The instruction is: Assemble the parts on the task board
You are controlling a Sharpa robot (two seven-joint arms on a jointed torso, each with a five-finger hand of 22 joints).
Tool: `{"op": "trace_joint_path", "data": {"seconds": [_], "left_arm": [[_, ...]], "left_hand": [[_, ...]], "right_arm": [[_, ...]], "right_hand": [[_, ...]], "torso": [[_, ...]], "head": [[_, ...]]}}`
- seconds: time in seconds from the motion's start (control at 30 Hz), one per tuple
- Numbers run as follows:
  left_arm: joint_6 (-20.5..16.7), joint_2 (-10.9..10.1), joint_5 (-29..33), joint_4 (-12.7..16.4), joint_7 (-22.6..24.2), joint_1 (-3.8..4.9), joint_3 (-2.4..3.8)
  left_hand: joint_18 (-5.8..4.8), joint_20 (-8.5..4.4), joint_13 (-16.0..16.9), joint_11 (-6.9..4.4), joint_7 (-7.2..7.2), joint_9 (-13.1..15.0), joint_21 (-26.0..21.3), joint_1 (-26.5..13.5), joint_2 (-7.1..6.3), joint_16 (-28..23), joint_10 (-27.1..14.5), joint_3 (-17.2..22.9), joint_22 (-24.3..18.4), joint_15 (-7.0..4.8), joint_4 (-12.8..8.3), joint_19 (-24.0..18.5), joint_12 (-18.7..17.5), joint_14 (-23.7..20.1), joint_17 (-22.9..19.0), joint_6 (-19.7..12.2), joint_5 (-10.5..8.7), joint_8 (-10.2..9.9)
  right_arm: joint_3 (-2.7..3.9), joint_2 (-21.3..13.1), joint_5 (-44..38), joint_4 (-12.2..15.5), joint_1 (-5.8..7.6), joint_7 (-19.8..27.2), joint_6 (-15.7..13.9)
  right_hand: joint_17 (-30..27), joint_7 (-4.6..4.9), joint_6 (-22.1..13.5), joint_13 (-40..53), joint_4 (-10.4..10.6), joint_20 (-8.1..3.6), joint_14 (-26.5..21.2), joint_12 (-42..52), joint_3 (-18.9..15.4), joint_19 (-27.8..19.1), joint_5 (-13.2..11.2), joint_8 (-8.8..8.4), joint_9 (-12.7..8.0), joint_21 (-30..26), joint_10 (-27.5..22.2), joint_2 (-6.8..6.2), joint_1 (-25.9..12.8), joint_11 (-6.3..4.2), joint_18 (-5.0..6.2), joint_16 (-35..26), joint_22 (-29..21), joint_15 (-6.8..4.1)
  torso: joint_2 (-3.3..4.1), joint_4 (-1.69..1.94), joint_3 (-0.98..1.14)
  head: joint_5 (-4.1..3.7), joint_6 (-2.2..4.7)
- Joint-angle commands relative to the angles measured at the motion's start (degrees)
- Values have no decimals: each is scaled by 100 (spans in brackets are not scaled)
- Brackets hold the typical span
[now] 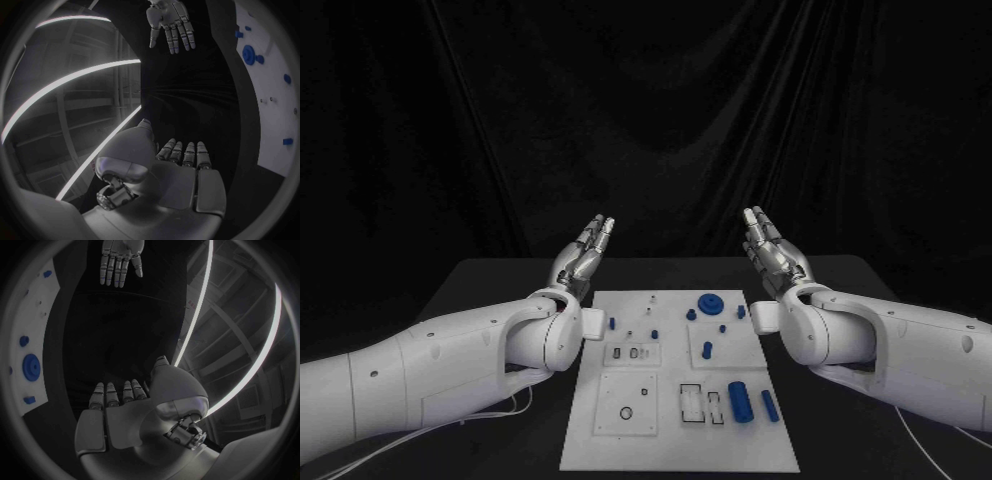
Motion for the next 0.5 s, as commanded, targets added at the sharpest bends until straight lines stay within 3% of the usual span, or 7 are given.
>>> {"op": "trace_joint_path", "data": {"seconds": [0.03, 0.13, 0.27, 0.4, 0.47, 0.5], "left_arm": [[1423, 75, 424, -165, 561, 135, -121], [1976, 136, 572, -319, 725, 246, -269], [2526, 197, 720, -471, 887, 356, -416], [2848, 233, 807, -561, 982, 421, -502], [2983, 248, 843, -598, 1022, 448, -538], [3048, 255, 860, -616, 1041, 461, -555]], "left_hand": [[136, -319, -9, -49, -22, 14, -20, 208, 59, -22, 12, -35, -8, -701, 70, 6, -20, 8, -6, 74, 32, 32], [153, -287, -9, -36, -11, 16, -20, 211, 58, -22, 12, -35, -8, -684, 70, 6, -20, 8, -6, 91, 29, 34], [186, -222, -9, -16, 8, 19, -20, 214, 59, -22, 12, -33, -8, -657, 70, 6, -20, 8, -6, 116, 15, 37], [209, -177, -9, 6, 29, 23, -20, 218, 59, -22, 12, -32, -8, -633, 70, 6, -20, 8, -6, 146, 9, 42], [241, -105, -9, 34, 55, 28, -20, 232, 57, -22, 12, -31, -8, -600, 68, 6, -20, 8, -6, 183, 7, 48], [269, -35, -9, 53, 73, 29, -20, 245, 57, -22, 12, -30, -8, -577, 68, 6, -20, 8, -6, 197, 9, 49]], "right_arm": [[-106, 22, 764, -85, 127, 184, 1021], [-187, 33, 902, -130, 198, 206, 1198], [-216, 37, 951, -145, 223, 214, 1260], [-216, 37, 951, -145, 223, 214, 1260], [-216, 37, 951, -145, 223, 214, 1260], [-216, 37, 951, -145, 223, 214, 1260]], "right_hand": [[-9, -20, 44, -10, 22, -736, -2, -28, -102, -1, -31, 24, 11, -22, 2, -16, 244, -20, 80, -23, -8, -1398], [-9, -4, 56, -10, 22, -707, -2, -28, -102, -1, -43, 27, 14, -22, 2, -28, 262, 6, 82, -23, -8, -1373], [-9, 37, 69, -10, 30, -667, -2, -28, -102, -1, -53, 31, 17, -22, 2, -30, 268, 47, 84, -23, -8, -1338], [-9, 88, 85, -10, 26, -587, -2, -28, -99, -1, -56, 34, 20, -22, 2, -40, 296, 121, 85, -23, -8, -1263], [-9, 120, 102, -10, 21, -528, -2, -28, -94, -1, -58, 38, 23, -22, 2, -50, 325, 202, 83, -23, -8, -1182], [-9, 144, 124, -10, 17, -460, -2, -28, -86, -1, -50, 43, 27, -22, 2, -60, 361, 295, 75, -23, -8, -1095]], "torso": [[-4, -1, -1], [-4, -1, -1], [-4, -1, -1], [-4, -1, -1], [-4, -1, -1], [-4, -1, -1]], "head": [[0, 0], [0, 0], [0, 0], [0, 0], [0, 0], [0, 0]]}}
